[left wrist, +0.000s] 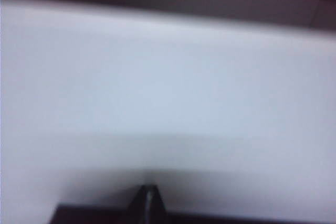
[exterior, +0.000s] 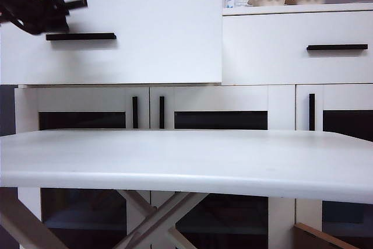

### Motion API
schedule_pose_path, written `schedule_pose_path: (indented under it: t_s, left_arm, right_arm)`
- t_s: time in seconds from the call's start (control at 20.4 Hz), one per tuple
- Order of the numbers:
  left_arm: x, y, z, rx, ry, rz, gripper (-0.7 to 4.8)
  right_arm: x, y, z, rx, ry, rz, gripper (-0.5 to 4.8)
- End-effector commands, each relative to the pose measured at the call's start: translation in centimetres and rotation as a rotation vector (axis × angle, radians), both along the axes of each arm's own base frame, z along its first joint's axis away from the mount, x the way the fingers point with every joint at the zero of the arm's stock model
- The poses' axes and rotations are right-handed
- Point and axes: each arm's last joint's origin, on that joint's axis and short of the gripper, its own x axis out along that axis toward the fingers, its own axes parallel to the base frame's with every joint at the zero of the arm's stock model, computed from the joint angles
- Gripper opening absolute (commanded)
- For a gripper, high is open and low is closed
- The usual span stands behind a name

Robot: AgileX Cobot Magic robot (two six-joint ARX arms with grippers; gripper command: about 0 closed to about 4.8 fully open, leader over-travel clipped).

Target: Pick up a can of beer from the white table, open the left drawer, place the beer inside the drawer, and finally close the drawer.

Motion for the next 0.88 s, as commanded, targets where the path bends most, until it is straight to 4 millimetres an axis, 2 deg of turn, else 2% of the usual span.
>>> schedule_pose_path:
  t_s: [0.05, 0.54, 0.88]
  left_arm:
    - [1.3, -0.1, 0.5, -0.001, -0.026, -0.004, -0.06]
    - [6.6, -0.7, 1.5, -0.004, -0.08, -0.027, -0.06]
    - [10.3, -1.1, 1.3, -0.003, -0.095, -0.046, -0.06]
  right_arm:
    - [-0.1, -0.1, 0.4, 0.024, -0.018, 0.001, -0.01]
    - [-0.1, -0.1, 0.4, 0.023, -0.018, -0.003, -0.01]
    - [0.0, -0.1, 0.3, 0.019, -0.017, -0.013, -0.01]
